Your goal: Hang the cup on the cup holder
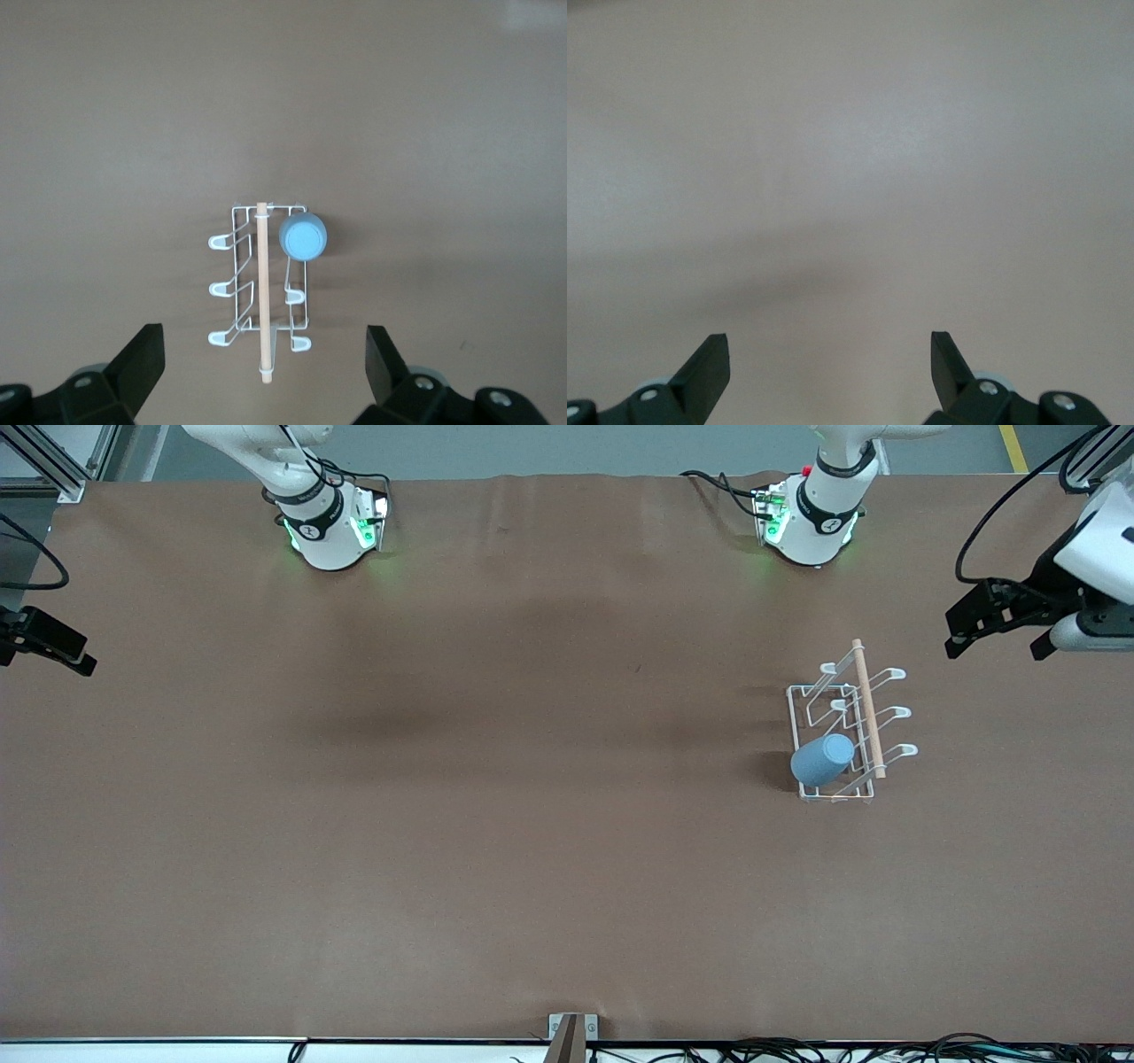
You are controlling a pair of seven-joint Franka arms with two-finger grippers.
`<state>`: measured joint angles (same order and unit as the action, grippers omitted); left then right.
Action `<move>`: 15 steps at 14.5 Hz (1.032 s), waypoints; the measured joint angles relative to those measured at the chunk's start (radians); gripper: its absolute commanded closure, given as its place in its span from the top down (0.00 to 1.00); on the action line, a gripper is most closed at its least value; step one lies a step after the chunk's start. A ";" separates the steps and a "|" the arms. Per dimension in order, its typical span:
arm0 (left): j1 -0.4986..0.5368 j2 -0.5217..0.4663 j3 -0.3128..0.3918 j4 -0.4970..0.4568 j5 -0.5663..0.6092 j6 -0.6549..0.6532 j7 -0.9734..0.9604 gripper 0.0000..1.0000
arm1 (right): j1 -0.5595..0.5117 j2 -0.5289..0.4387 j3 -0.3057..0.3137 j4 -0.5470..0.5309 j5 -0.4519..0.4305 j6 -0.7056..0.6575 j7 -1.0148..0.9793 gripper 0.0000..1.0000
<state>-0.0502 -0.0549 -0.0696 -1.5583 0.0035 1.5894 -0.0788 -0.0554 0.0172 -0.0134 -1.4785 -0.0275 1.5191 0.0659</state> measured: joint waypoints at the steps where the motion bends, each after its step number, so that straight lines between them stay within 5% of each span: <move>1: -0.003 0.000 0.002 0.007 0.000 -0.015 -0.001 1.00 | 0.000 0.000 0.000 0.000 0.000 0.000 0.000 1.00; 6: -0.023 0.008 0.067 0.008 0.000 -0.052 -0.013 1.00 | 0.000 0.000 -0.001 0.000 0.000 0.000 0.000 1.00; 15: -0.035 0.023 0.060 0.002 0.000 -0.027 -0.067 0.99 | 0.000 0.000 -0.001 0.000 0.000 -0.002 0.000 1.00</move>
<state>-0.0849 -0.0318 -0.0097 -1.5563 0.0032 1.5623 -0.1461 -0.0554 0.0172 -0.0141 -1.4785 -0.0274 1.5170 0.0657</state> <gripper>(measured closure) 0.004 0.000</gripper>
